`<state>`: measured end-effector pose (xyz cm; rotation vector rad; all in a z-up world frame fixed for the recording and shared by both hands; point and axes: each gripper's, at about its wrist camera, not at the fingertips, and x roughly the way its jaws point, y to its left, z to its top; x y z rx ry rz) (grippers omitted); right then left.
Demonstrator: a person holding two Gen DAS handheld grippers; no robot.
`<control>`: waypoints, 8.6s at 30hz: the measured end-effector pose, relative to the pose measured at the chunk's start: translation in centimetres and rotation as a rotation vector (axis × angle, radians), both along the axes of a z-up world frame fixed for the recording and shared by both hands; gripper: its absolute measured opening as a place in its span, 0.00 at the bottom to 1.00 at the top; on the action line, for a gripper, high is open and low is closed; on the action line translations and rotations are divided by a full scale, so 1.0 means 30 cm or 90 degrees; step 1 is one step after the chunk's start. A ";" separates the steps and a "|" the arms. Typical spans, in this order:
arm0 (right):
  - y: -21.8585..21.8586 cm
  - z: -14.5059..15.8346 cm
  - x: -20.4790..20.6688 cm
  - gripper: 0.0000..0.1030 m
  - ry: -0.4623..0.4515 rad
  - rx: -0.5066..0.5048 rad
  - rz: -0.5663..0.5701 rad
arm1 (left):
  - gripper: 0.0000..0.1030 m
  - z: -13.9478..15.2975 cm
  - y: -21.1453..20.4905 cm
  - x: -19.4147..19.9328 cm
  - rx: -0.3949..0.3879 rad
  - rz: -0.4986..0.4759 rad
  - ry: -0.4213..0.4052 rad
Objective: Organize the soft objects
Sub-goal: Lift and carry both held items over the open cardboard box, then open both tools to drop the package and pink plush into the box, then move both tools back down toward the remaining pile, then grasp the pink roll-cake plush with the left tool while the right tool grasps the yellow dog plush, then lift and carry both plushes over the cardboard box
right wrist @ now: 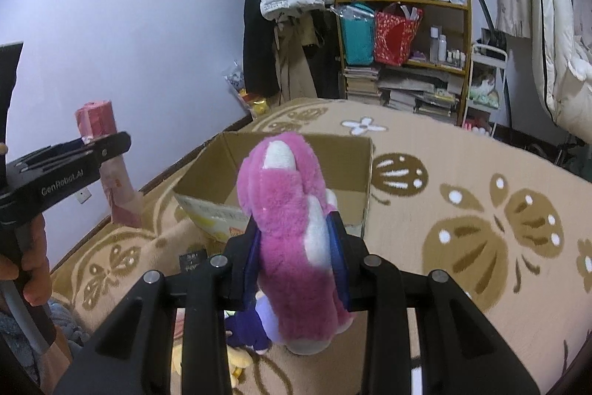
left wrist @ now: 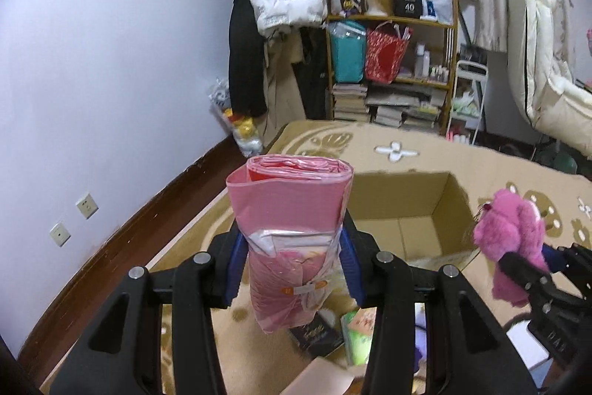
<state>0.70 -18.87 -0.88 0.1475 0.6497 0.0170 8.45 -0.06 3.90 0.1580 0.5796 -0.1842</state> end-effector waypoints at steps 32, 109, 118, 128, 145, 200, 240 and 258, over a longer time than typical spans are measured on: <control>-0.040 -0.017 0.241 0.35 -0.046 -0.014 0.030 | 0.42 -0.115 -0.112 0.253 -0.045 -0.034 0.005; 0.063 -0.139 -0.013 0.98 0.135 0.067 0.057 | 0.99 -0.183 0.121 -0.039 0.005 -0.021 0.247; 0.180 -0.218 -0.026 0.98 0.199 0.034 0.118 | 0.99 -0.262 0.101 -0.044 0.037 -0.028 0.314; 0.245 -0.309 -0.021 0.98 0.263 0.018 0.144 | 0.99 -0.389 0.051 -0.032 0.098 -0.047 0.399; 0.290 -0.421 0.010 0.98 0.340 0.026 0.176 | 0.99 -0.529 0.012 -0.023 0.160 -0.047 0.484; 0.335 -0.375 0.007 0.54 0.267 -0.043 0.182 | 0.36 -0.520 0.067 0.004 0.132 -0.005 0.461; 0.135 0.015 0.062 0.52 -0.017 -0.065 0.018 | 0.27 -0.004 0.002 0.088 -0.030 0.004 0.054; -0.007 0.042 0.181 0.52 -0.103 -0.011 -0.043 | 0.30 -0.060 -0.128 0.200 -0.002 -0.049 0.002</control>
